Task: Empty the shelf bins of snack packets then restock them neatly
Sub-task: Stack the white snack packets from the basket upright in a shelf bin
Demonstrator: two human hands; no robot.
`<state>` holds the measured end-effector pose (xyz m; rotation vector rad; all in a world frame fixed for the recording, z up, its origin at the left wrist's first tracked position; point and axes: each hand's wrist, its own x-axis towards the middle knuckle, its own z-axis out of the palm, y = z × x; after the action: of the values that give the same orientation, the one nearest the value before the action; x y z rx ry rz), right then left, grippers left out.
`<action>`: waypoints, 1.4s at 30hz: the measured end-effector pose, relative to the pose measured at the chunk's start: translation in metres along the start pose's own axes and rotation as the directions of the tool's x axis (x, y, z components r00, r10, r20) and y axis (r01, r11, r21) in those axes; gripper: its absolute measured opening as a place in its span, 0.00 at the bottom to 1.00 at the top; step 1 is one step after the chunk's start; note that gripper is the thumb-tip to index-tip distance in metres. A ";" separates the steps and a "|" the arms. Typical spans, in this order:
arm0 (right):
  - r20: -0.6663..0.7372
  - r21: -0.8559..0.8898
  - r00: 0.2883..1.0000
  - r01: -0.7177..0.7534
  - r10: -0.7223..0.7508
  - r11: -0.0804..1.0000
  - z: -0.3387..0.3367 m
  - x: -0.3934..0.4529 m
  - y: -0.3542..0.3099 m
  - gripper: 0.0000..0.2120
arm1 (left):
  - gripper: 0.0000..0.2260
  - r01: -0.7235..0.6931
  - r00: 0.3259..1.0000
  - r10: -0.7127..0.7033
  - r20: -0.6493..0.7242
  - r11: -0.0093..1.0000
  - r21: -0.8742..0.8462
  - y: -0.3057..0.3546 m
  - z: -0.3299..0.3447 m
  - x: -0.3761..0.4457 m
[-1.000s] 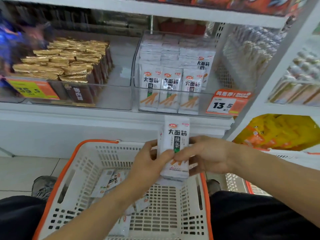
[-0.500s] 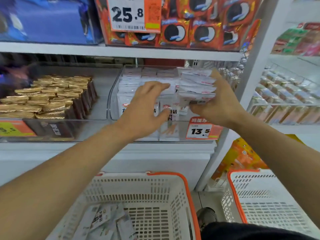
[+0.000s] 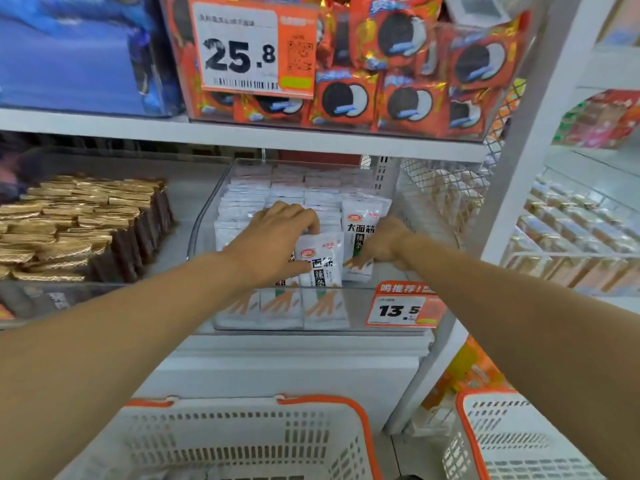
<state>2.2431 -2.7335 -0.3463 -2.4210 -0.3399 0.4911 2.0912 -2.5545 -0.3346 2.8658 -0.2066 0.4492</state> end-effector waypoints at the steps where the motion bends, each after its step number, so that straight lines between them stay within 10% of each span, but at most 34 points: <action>1: 0.023 0.002 1.000 -0.015 0.015 1.000 0.002 0.003 0.001 0.27 | 0.20 -0.009 1.000 0.009 -0.004 1.000 -0.004 -0.001 0.000 0.000; 25: 0.242 0.156 0.969 0.003 -0.041 0.988 -0.012 0.006 0.010 0.17 | 0.29 -0.006 0.997 -0.004 0.081 0.992 0.124 0.006 -0.007 -0.002; 35: 0.110 -0.103 0.994 -0.005 0.016 0.995 -0.030 -0.025 -0.008 0.25 | 0.28 0.042 0.999 -0.042 -0.010 0.999 0.022 0.002 -0.004 -0.012; 39: -0.231 -0.388 0.925 0.197 -0.302 0.900 -0.043 -0.088 -0.028 0.19 | 0.16 -0.066 0.934 0.042 -0.354 0.996 -0.056 0.006 -0.015 -0.038; 42: -0.273 -0.153 0.780 0.543 -0.564 0.826 -0.015 -0.151 -0.043 0.07 | 0.08 -0.173 0.855 0.111 -0.506 0.982 -0.077 0.016 -0.022 -0.089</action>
<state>2.1095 -2.7624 -0.2684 -2.2569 -0.9053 -0.1675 1.9980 -2.5551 -0.3393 2.5152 -0.3377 1.1465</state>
